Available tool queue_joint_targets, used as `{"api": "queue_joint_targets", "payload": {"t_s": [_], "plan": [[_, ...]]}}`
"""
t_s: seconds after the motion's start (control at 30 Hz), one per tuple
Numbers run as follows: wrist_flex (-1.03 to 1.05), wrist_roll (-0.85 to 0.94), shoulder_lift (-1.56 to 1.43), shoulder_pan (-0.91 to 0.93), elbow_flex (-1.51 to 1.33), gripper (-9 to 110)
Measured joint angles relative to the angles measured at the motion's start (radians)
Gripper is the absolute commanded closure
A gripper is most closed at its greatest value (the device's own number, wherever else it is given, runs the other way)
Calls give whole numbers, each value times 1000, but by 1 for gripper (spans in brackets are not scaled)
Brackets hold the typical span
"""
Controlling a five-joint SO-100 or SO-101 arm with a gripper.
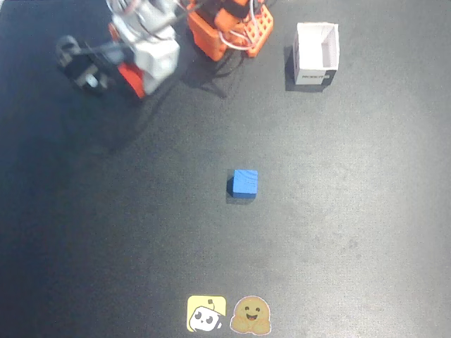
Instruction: Put the red cube in the right box and the blue cube in the left box.
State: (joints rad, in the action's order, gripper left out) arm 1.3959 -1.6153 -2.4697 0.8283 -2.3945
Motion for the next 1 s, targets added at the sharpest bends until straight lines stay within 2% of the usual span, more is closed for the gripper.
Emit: {"api": "queue_joint_targets", "payload": {"t_s": [0.43,0.67,1.0], "plan": [[38,52,-3,313,-14,88],[46,52,-6,379,-43,88],[46,55,-9,382,-43,85]]}}
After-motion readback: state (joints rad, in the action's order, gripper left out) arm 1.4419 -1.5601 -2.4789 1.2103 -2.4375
